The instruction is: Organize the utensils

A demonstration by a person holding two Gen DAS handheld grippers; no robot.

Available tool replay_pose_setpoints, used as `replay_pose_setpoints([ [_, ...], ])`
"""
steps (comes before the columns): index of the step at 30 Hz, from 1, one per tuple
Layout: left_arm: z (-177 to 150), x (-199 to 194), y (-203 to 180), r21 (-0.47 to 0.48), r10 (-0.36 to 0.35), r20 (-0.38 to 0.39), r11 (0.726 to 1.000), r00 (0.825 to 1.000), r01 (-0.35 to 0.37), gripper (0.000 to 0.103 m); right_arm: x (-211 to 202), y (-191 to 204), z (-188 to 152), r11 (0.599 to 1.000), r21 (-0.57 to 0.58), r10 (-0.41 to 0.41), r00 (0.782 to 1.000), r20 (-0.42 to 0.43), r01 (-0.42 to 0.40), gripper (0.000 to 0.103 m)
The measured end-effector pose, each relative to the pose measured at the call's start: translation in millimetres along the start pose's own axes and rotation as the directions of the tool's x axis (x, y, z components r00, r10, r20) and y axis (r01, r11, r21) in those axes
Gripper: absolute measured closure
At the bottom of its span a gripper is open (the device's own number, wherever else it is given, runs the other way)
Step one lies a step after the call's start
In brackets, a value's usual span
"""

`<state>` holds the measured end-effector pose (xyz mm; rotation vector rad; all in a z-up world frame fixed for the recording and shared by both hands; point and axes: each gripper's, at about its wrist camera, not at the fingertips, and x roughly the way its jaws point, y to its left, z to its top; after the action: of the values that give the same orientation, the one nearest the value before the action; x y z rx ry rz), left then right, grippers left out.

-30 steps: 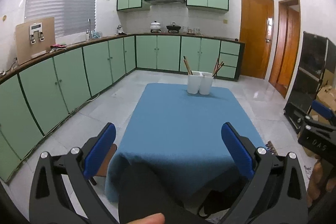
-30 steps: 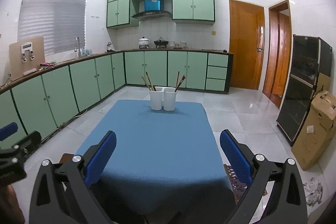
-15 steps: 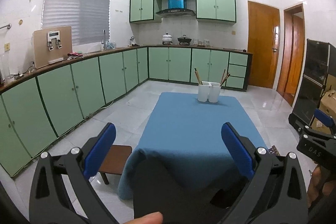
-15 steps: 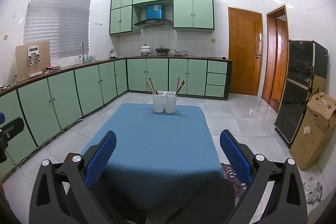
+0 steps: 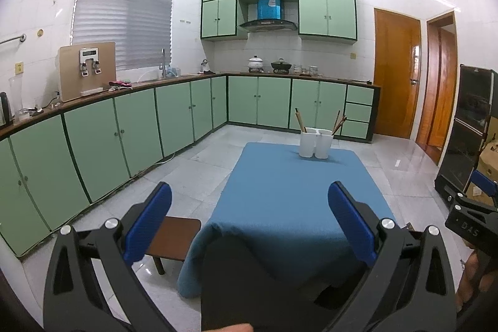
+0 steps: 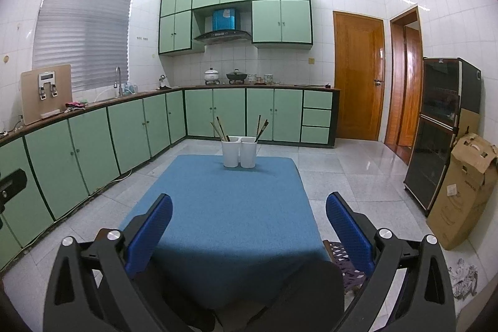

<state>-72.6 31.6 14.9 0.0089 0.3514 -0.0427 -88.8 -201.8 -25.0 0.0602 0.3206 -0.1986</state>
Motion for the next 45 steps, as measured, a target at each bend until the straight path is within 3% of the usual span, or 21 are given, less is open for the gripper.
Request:
replay_pose_setpoints([
  [45,-1.6,3.3,1.1,-0.006,0.002,-0.001,1.0,1.0,-0.002,0.006,-7.4,4.4,-0.5,1.0,-0.002,-0.005,1.0,0.01,0.005,0.006],
])
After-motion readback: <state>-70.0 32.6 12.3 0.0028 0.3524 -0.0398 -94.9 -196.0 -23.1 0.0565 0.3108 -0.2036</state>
